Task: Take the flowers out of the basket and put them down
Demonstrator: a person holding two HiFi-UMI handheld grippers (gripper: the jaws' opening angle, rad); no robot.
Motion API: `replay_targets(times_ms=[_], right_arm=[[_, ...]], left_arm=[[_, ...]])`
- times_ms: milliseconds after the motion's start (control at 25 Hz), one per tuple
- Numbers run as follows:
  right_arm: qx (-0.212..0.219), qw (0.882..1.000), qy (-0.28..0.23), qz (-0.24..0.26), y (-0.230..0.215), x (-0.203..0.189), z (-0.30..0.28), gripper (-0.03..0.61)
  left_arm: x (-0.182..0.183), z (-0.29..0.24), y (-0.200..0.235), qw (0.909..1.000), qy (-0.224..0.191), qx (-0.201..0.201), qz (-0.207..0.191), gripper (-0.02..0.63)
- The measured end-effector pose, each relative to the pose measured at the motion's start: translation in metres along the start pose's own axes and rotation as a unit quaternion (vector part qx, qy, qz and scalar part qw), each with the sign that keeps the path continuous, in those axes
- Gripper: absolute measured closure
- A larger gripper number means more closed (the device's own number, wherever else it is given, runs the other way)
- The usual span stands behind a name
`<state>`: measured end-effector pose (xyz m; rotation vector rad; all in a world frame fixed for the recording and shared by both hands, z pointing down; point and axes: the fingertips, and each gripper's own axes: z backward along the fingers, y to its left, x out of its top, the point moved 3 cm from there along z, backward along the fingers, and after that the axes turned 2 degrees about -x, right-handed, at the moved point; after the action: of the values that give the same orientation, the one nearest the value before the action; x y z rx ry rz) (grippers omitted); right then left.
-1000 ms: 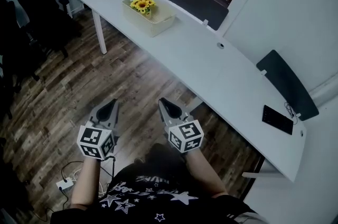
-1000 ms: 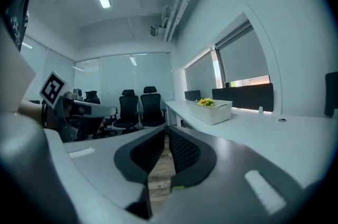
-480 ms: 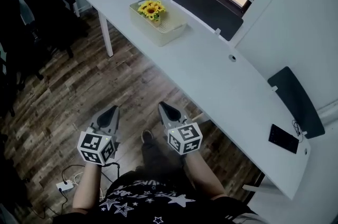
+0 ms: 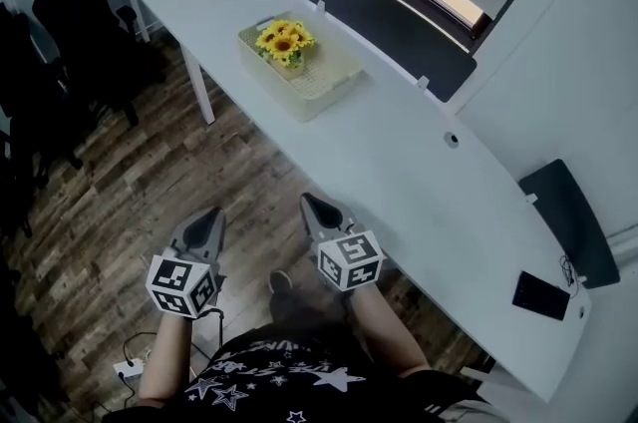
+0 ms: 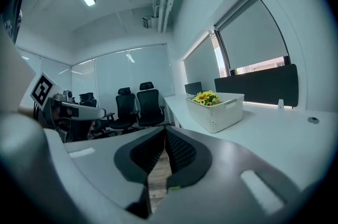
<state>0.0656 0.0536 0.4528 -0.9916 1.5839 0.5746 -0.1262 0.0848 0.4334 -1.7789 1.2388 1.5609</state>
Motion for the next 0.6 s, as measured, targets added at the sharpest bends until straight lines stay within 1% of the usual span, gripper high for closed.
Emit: replay_targets(times_ms=[160, 280, 440, 600], right_arm=[[0.0, 1.0, 0.004, -0.007, -0.021, 0.007, -0.02, 0.572], [0.0, 1.0, 0.004, -0.016, -0.035, 0.011, -0.03, 0.572], [0.003, 1.0, 0.005, -0.015, -0.057, 0.017, -0.047, 0.572], [0.005, 1.0, -0.008, -0.016, -0.078, 0.03, -0.064, 0.572]], left_arm=[[0.004, -0.023, 0.011, 0.9999, 0.008, 0.01, 0.009, 0.604], [0.007, -0.037, 0.014, 0.9998, 0.013, 0.012, 0.005, 0.604], [0.021, -0.057, 0.015, 1.0, 0.001, 0.008, 0.004, 0.604], [0.028, -0.074, 0.02, 0.9998, 0.0, 0.019, -0.003, 0.604]])
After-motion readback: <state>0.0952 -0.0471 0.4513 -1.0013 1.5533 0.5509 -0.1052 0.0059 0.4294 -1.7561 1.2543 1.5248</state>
